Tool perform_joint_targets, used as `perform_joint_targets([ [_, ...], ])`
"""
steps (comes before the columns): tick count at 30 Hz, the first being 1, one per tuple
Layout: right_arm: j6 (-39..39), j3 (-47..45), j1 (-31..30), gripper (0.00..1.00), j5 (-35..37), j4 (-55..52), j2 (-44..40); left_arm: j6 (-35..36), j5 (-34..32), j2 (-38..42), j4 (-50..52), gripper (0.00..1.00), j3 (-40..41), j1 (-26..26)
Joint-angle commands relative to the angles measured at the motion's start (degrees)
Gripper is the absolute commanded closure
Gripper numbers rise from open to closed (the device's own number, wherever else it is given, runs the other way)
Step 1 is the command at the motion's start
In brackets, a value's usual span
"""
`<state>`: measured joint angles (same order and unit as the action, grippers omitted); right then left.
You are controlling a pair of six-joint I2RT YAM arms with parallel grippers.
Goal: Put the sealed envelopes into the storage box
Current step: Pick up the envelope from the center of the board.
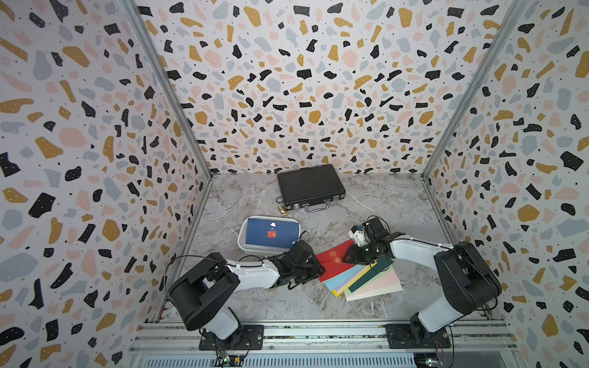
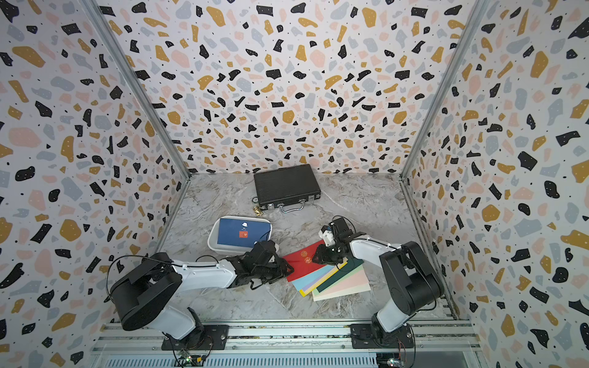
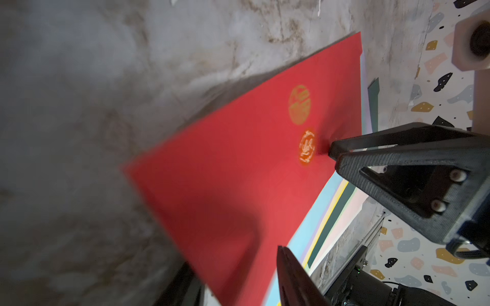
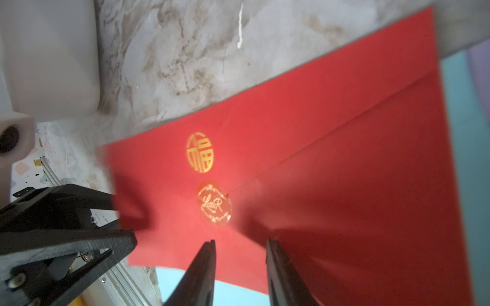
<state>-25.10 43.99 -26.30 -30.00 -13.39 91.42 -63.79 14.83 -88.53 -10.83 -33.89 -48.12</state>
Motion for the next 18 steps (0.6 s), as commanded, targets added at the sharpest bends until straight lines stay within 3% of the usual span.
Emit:
perform_joint_targets([
  [1,0.5,-2.0,-0.6,0.62,1.3,-5.7,1.1,0.5,0.0,-0.9,-0.9,0.54,0.5,0.1],
  [18,0.7,-2.2,-0.6,0.62,1.2,-5.4,1.1,5.6,-3.1,5.3,7.8,0.54,-3.6,0.4],
])
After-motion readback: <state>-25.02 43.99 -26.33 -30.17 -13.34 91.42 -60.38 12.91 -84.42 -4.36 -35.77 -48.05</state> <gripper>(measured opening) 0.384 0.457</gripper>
